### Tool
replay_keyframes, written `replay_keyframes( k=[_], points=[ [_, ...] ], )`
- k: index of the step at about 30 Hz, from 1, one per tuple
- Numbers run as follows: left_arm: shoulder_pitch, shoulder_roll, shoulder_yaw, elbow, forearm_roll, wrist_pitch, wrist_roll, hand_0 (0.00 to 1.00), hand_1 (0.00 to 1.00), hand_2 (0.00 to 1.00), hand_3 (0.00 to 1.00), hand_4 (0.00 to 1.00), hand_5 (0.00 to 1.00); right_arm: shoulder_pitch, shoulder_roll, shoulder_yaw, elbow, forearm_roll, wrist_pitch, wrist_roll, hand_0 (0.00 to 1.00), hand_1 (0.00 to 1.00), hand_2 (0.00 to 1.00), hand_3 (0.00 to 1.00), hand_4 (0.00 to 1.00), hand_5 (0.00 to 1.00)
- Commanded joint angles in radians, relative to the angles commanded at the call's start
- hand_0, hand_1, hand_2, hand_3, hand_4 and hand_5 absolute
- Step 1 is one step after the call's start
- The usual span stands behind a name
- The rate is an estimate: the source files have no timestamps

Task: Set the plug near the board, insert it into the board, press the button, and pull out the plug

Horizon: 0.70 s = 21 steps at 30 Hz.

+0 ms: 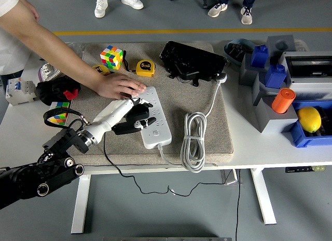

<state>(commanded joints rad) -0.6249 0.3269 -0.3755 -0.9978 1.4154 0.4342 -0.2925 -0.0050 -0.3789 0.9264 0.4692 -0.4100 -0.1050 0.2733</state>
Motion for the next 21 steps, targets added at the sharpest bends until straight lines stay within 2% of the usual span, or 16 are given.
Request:
replay_keyframes(
  k=[15,21],
  points=[
    [-0.012,-0.008,0.002,0.019,-0.032,-0.005,0.014,0.705,0.737,0.733,0.74,0.851,0.962,0.002,0.001,0.005,0.002,0.0,0.0,0.001,0.7,0.694,0.667,0.571,0.998,0.493],
    [-0.009,0.0,-0.022,0.01,-0.033,-0.008,0.015,0.703,0.736,0.734,0.739,0.851,0.963,-0.001,-0.001,0.004,0.003,-0.002,0.001,0.002,0.7,0.694,0.667,0.571,0.998,0.493]
  ],
)
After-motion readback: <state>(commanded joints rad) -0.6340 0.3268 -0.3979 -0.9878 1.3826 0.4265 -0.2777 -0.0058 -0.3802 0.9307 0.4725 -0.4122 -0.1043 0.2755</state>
